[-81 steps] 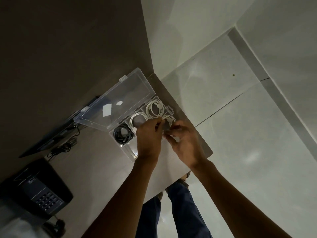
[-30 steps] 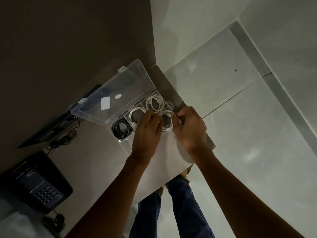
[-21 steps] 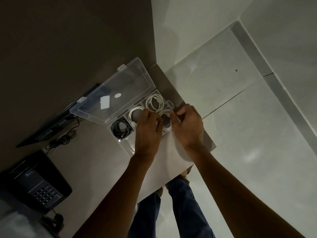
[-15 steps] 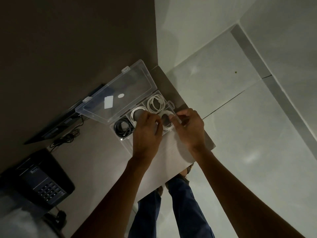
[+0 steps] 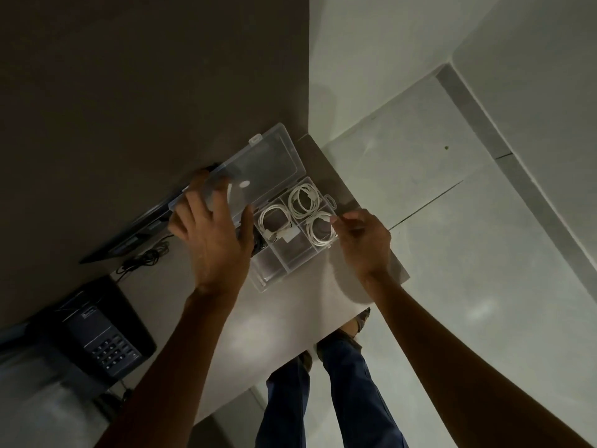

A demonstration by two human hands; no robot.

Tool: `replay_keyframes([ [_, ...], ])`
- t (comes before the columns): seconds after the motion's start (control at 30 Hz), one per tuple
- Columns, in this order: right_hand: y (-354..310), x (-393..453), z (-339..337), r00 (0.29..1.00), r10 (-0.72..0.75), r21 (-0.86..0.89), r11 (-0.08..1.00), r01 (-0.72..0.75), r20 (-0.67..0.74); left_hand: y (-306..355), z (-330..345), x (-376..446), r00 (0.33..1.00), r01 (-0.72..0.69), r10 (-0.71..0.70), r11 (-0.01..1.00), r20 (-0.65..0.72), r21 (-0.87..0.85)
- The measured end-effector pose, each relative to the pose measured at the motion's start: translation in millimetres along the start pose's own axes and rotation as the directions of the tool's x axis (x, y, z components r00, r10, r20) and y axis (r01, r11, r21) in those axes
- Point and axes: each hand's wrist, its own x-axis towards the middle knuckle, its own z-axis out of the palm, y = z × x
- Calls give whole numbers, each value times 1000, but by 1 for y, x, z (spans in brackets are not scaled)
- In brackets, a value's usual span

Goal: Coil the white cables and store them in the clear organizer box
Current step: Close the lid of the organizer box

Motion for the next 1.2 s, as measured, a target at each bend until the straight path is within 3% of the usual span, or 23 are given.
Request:
replay_keyframes([
  [0.13, 3, 3, 5, 999, 21, -22, 1000, -22, -33, -3, -5, 6, 996, 63, -62, 998, -56, 22],
  [0.4, 0, 1, 6, 990, 133, -9, 991, -134, -35, -6, -24, 6, 992, -58, 49, 995, -112, -76],
  [0.53, 3, 0, 1, 967, 249, 125, 959, -254, 53, -7, -11, -24, 953, -274, 296, 935, 69, -226],
  [0.63, 10, -2, -9, 959, 245, 212, 939, -272, 141, -7, 13, -55, 864, -327, 422, 886, 276, -328],
  [0.7, 17, -2, -19, 954, 215, 183, 950, -254, 209, -9, 30, -71, 823, -335, 451, 876, 346, -346],
  [0.83, 26, 0, -36, 952, 57, 119, 988, -97, 299, -20, 47, -85, 816, -369, 486, 855, 313, -364],
  [0.9, 28, -1, -38, 940, -215, 18, 976, 218, 264, -23, 49, -84, 813, -386, 499, 848, 300, -363],
  [0.97, 24, -2, -34, 782, -493, -76, 826, 558, 382, -25, 49, -80, 799, -398, 514, 842, 313, -364],
  [1.0, 22, 0, -33, 687, -551, -97, 743, 663, 474, -26, 48, -77, 790, -403, 519, 841, 326, -360],
  [1.07, 17, 4, -29, 574, -574, -109, 645, 757, 584, -31, 49, -70, 791, -396, 503, 854, 347, -337],
  [1.2, 18, 14, -32, 579, -576, -39, 689, 723, 577, -46, 54, -63, 833, -362, 438, 894, 338, -264],
])
